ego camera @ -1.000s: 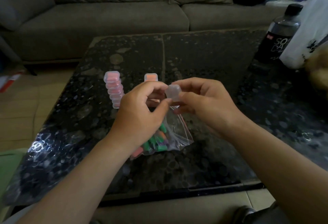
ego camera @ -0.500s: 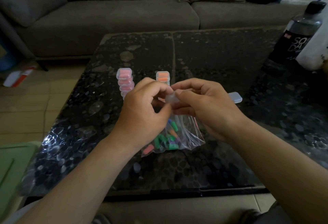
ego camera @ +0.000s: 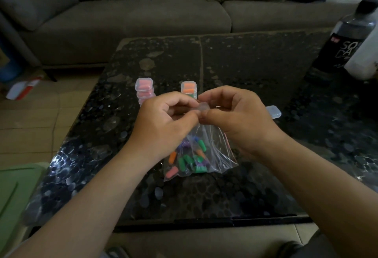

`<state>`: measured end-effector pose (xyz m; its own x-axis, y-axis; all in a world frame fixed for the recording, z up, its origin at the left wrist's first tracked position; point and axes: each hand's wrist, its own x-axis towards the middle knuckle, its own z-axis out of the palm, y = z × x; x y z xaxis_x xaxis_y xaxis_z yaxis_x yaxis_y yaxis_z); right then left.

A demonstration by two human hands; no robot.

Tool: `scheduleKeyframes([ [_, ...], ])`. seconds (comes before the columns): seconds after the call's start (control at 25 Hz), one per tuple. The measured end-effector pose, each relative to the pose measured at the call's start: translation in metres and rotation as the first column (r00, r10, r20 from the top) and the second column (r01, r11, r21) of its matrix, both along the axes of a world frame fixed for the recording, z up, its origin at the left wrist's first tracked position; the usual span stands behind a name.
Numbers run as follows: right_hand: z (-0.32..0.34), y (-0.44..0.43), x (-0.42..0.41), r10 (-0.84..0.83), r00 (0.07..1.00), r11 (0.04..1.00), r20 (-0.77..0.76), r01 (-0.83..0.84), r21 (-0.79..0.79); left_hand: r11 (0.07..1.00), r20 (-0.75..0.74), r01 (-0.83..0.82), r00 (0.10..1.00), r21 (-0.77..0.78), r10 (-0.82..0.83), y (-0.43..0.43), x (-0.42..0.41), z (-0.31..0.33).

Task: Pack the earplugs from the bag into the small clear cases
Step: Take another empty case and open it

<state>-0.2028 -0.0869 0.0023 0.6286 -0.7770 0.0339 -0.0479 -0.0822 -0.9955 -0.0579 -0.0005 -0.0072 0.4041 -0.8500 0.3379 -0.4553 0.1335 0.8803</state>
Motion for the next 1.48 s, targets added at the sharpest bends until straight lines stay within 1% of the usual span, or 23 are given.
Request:
scheduleKeyframes([
  [0.08,0.001,0.004,0.0,0.018,1.0,1.0,-0.025,-0.019,-0.021,0.997,-0.049,-0.062,0.997,-0.041,0.06,-0.003,0.005,-0.001],
  [0.16,0.002,0.01,0.0,0.054,0.998,0.998,-0.019,-0.054,-0.007,0.993,-0.149,-0.102,0.985,-0.057,0.092,-0.006,0.01,-0.002],
  [0.24,0.003,0.014,0.0,0.09,0.996,0.996,-0.012,-0.09,-0.001,0.989,-0.218,-0.144,0.967,-0.031,0.134,-0.007,0.012,-0.004],
  [0.32,0.003,0.015,0.001,0.096,0.995,0.995,-0.027,-0.096,-0.006,0.987,-0.244,-0.159,0.956,0.023,0.16,-0.008,0.011,-0.005],
  [0.4,0.003,0.013,0.001,0.055,0.994,0.997,-0.092,-0.06,-0.056,0.989,-0.308,-0.114,0.942,0.091,0.137,-0.008,0.009,-0.005],
  [0.48,0.003,0.009,0.0,0.021,0.987,0.995,-0.162,-0.036,-0.089,0.985,-0.405,-0.02,0.91,0.171,0.088,-0.006,0.006,-0.002],
  [0.6,0.002,0.006,-0.002,0.029,0.972,0.995,-0.233,-0.049,-0.082,0.959,-0.514,0.125,0.858,0.253,0.024,-0.004,0.006,0.001],
  [0.68,0.003,0.006,-0.002,0.037,0.964,0.995,-0.265,-0.059,-0.075,0.952,-0.569,0.147,0.822,0.267,0.033,-0.004,0.008,0.002],
  [0.76,0.007,0.005,-0.002,0.028,0.968,0.999,-0.251,-0.037,-0.032,0.953,-0.576,0.106,0.814,0.283,0.08,-0.005,0.01,0.002],
  [0.84,0.012,0.0,-0.005,-0.034,0.964,0.999,-0.264,0.028,-0.027,0.95,-0.566,0.07,0.816,0.304,0.121,-0.006,0.012,0.001],
  [0.96,0.009,-0.01,-0.011,-0.149,0.902,0.986,-0.404,0.107,-0.124,0.935,-0.538,0.064,0.83,0.349,0.144,-0.006,0.015,-0.001],
  [1.04,0.004,-0.013,-0.013,-0.128,0.838,0.987,-0.53,0.055,-0.151,0.921,-0.517,0.073,0.843,0.383,0.148,-0.006,0.015,-0.003],
  [1.12,-0.002,-0.011,-0.012,-0.029,0.759,0.994,-0.651,-0.05,-0.102,0.906,-0.494,0.081,0.856,0.416,0.151,-0.006,0.016,-0.005],
  [1.16,-0.005,-0.01,-0.011,0.01,0.722,0.991,-0.691,-0.098,-0.089,0.898,-0.485,0.086,0.861,0.432,0.151,-0.006,0.017,-0.006],
  [1.24,-0.011,-0.008,-0.006,0.025,0.673,0.974,-0.739,-0.183,-0.133,0.883,-0.473,0.092,0.867,0.46,0.156,-0.007,0.017,-0.008],
  [1.32,-0.014,-0.006,-0.001,-0.005,0.648,0.951,-0.762,-0.233,-0.204,0.872,-0.462,0.1,0.873,0.479,0.154,-0.008,0.016,-0.01],
  [1.48,-0.019,-0.005,0.003,-0.035,0.67,0.927,-0.742,-0.255,-0.274,0.863,-0.436,0.113,0.89,0.492,0.132,-0.009,0.014,-0.012],
])
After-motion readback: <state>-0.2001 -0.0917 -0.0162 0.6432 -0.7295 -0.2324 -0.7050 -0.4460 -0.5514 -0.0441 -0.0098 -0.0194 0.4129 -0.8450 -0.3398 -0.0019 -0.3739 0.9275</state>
